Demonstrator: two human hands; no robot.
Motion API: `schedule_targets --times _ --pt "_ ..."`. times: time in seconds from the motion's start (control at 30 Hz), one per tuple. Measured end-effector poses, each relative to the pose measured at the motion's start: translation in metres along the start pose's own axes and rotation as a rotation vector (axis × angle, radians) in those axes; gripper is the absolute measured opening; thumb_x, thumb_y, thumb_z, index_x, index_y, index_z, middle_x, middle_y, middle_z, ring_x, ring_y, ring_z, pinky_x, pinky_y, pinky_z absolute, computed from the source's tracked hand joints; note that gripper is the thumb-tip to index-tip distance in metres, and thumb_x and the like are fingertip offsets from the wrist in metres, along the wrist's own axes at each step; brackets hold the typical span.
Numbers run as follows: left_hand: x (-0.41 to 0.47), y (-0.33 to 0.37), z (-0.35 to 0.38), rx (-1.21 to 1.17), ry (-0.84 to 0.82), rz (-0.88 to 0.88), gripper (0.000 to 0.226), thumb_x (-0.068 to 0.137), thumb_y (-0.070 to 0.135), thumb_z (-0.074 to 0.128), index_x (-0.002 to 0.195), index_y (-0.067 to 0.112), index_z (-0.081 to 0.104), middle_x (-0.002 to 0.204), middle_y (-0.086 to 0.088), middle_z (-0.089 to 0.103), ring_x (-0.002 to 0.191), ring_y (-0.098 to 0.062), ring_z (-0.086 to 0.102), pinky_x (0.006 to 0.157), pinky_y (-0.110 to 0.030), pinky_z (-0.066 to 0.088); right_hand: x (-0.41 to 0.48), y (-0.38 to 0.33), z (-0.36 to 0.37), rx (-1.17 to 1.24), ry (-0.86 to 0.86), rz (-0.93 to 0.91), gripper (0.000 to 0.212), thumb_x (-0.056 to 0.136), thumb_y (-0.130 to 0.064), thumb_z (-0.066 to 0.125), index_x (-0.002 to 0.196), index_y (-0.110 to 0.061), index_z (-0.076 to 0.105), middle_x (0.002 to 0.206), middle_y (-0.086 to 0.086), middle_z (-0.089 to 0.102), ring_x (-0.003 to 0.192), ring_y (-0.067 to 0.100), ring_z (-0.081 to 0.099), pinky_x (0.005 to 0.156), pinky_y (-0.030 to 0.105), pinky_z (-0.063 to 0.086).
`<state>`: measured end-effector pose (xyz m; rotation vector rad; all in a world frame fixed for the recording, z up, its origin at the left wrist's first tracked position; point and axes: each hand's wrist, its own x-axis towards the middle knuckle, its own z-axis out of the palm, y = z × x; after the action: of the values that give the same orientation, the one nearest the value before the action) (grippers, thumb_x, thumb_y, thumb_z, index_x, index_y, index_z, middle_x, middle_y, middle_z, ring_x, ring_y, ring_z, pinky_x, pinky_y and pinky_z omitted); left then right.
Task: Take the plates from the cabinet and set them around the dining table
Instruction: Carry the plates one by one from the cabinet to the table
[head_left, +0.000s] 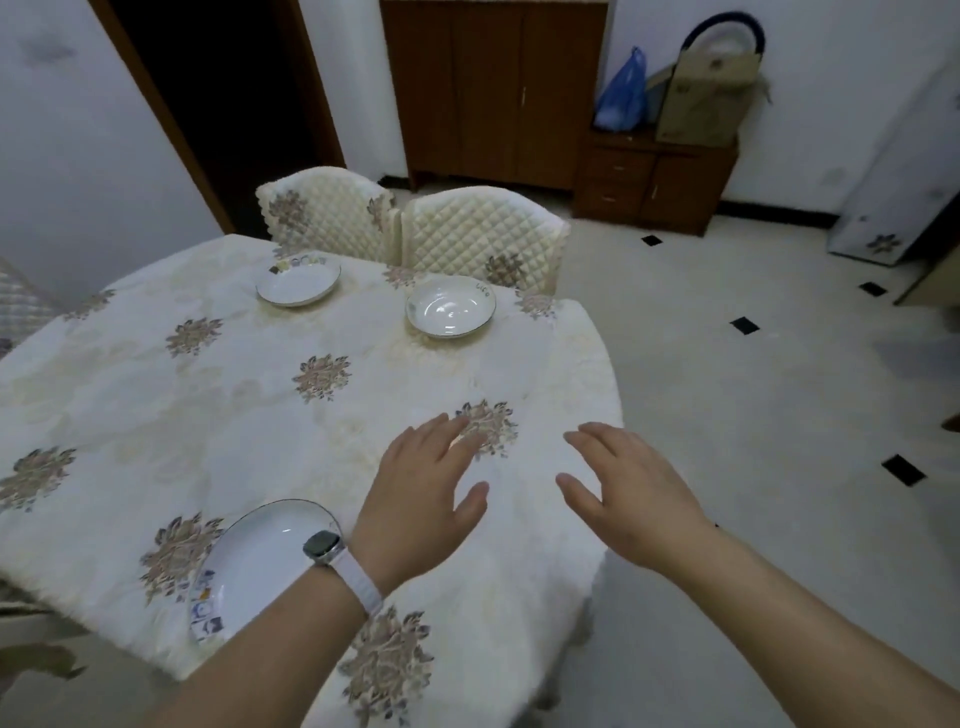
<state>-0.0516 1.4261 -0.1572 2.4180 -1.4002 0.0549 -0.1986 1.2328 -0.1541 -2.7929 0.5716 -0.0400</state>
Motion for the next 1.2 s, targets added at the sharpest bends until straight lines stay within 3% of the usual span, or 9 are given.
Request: schedule_targets --times 0.13,0.23,0.43,0.67,0.87,0.93,1.0,1.2 --pt "0.045 0.066 0.024 0.037 -0.003 0.060 0.048 0.086 0.042 0.050 0.128 0.020 0.058 0.136 -0.003 0.058 0.128 -0.025 0.050 0.107 -0.041 0.032 -0.025 0.081 -0.033 -0.003 0.030 0.066 0.067 0.089 -0.060 0.023 0.143 -0.026 0.041 0.148 -0.004 0.040 0.136 0.016 0.032 0.106 0.034 0.028" --pt "0.077 0.117 0.048 0.039 -0.031 0.095 0.049 0.086 0.044 0.051 0.128 0.020 0.059 0.135 -0.004 0.059 0.126 -0.028 0.051 0.105 -0.043 0.034 -0.043 0.139 -0.050 -0.036 0.019 0.091 0.073 0.085 -0.062 0.018 0.141 -0.024 0.043 0.146 -0.002 0.043 0.134 0.019 0.036 0.106 0.036 0.030" --pt "0.139 0.213 0.069 -0.026 -0.015 0.224 0.049 0.086 0.045 0.051 0.128 0.020 0.059 0.132 -0.004 0.059 0.122 -0.027 0.053 0.101 -0.044 0.042 -0.087 0.223 -0.097 -0.052 0.121 0.202 0.058 0.087 -0.056 0.036 0.127 -0.019 0.057 0.128 0.004 0.060 0.119 0.026 0.054 0.095 0.040 0.044" --pt "0.208 0.287 0.100 -0.099 -0.014 0.385 0.050 0.087 0.043 0.049 0.128 0.017 0.060 0.129 -0.006 0.061 0.117 -0.028 0.056 0.097 -0.046 0.046 -0.114 0.301 -0.130 -0.073 0.161 0.375 0.070 0.086 -0.062 0.018 0.143 -0.027 0.040 0.143 -0.001 0.044 0.133 0.020 0.036 0.107 0.035 0.028" --pt "0.265 0.320 0.145 -0.112 -0.070 0.480 0.050 0.087 0.046 0.048 0.130 0.022 0.057 0.132 -0.001 0.058 0.121 -0.022 0.051 0.102 -0.040 0.037 -0.105 0.356 -0.136 -0.092 0.122 0.476 0.071 0.085 -0.063 0.013 0.145 -0.029 0.035 0.148 -0.003 0.038 0.136 0.017 0.031 0.110 0.035 0.026" --pt "0.290 0.325 0.162 -0.146 -0.082 0.503 0.050 0.087 0.047 0.049 0.130 0.022 0.058 0.131 -0.001 0.059 0.122 -0.021 0.050 0.103 -0.038 0.035 -0.092 0.374 -0.134 -0.089 0.115 0.509 0.064 0.091 -0.061 0.021 0.145 -0.030 0.034 0.149 -0.003 0.037 0.136 0.016 0.030 0.110 0.034 0.025" --pt "0.321 0.327 0.181 -0.169 -0.087 0.524 0.050 0.087 0.047 0.050 0.129 0.021 0.058 0.130 -0.002 0.060 0.121 -0.022 0.052 0.103 -0.040 0.037 -0.073 0.395 -0.132 -0.087 0.104 0.537 0.057 0.095 -0.057 0.031 0.146 -0.030 0.034 0.150 -0.003 0.036 0.137 0.016 0.029 0.110 0.033 0.024" --pt "0.438 0.323 0.222 -0.248 -0.128 0.500 0.048 0.087 0.046 0.049 0.127 0.022 0.061 0.127 -0.002 0.062 0.118 -0.024 0.056 0.099 -0.043 0.041 0.019 0.468 -0.164 -0.139 0.045 0.581 0.057 0.095 -0.057 0.032 0.145 -0.029 0.034 0.151 -0.002 0.035 0.138 0.016 0.028 0.110 0.034 0.022"
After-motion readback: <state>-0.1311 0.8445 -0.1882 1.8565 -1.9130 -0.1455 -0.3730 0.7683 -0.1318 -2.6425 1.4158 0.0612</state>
